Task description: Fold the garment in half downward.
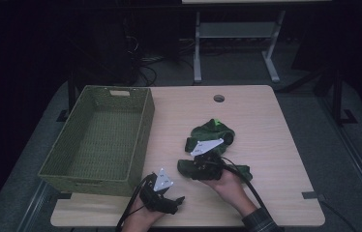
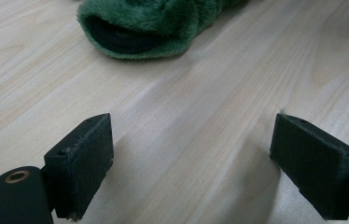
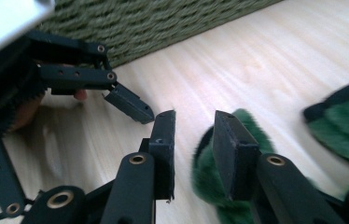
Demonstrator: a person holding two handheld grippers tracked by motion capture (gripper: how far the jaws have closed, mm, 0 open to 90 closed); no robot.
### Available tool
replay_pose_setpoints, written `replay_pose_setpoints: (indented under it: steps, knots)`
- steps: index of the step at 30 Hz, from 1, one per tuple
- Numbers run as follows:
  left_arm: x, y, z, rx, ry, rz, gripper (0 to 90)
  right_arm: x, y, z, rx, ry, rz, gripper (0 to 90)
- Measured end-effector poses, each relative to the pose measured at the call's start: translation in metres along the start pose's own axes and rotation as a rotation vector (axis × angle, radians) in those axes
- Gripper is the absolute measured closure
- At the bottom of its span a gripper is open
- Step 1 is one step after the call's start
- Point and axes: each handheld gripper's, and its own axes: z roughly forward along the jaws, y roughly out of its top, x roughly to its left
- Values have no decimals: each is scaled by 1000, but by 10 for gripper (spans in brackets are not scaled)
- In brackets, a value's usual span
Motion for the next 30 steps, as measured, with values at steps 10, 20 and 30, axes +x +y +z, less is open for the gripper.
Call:
replay_pose_setpoints:
  steps: [10, 20, 30]
  knots:
    - [1, -2, -1, -7, -9, 8, 129, 8, -4, 27, 73, -100, -84, 670]
    - [1, -2, -1, -9, -15, 5, 131, 12, -14, 44, 104, -147, -132, 810]
    - [2, -2, -1, -7, -15, 11, 131, 10, -20, 27, 101, -7, -35, 875]
